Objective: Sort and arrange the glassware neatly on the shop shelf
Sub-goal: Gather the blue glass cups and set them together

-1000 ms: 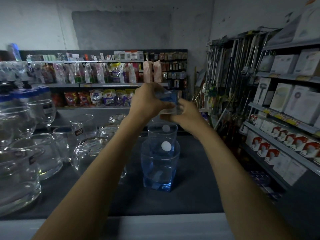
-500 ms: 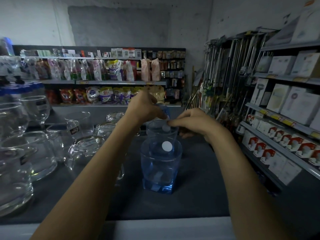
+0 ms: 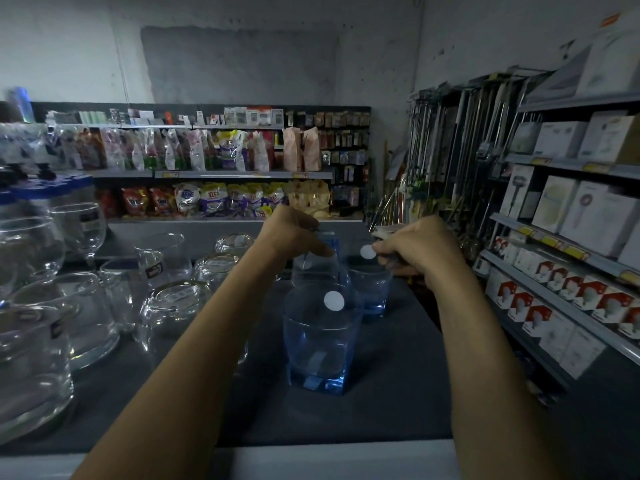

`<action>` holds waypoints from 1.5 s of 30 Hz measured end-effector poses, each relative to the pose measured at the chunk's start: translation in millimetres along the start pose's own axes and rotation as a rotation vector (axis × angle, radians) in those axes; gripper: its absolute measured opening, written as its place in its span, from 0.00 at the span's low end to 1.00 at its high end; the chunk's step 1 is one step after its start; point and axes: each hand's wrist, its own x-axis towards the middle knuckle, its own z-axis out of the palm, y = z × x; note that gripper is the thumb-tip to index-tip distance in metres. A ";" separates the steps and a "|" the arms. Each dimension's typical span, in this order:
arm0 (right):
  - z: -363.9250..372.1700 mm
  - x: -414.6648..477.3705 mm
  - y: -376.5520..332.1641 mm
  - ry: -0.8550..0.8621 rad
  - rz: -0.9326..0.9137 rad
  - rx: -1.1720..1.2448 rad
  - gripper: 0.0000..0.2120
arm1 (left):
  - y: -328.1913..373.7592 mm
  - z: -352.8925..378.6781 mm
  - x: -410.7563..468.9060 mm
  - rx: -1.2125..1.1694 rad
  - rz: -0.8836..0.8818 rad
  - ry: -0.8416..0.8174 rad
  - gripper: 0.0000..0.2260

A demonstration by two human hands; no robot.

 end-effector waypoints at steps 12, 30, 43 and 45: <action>-9.9 -6.8 -2.1 0.544 -0.120 0.005 0.11 | 5.7 10.3 -3.1 0.189 0.159 -0.143 0.24; -6.5 -17.5 -6.2 0.565 -0.192 0.054 0.14 | -0.5 16.6 -2.1 0.286 0.173 -0.036 0.28; -5.9 -16.4 -5.6 0.589 -0.246 0.116 0.15 | 0.6 10.8 -5.4 0.221 0.146 -0.042 0.29; -6.6 -16.6 -6.3 0.591 -0.259 0.184 0.14 | 7.7 4.9 -8.3 0.173 0.178 0.059 0.26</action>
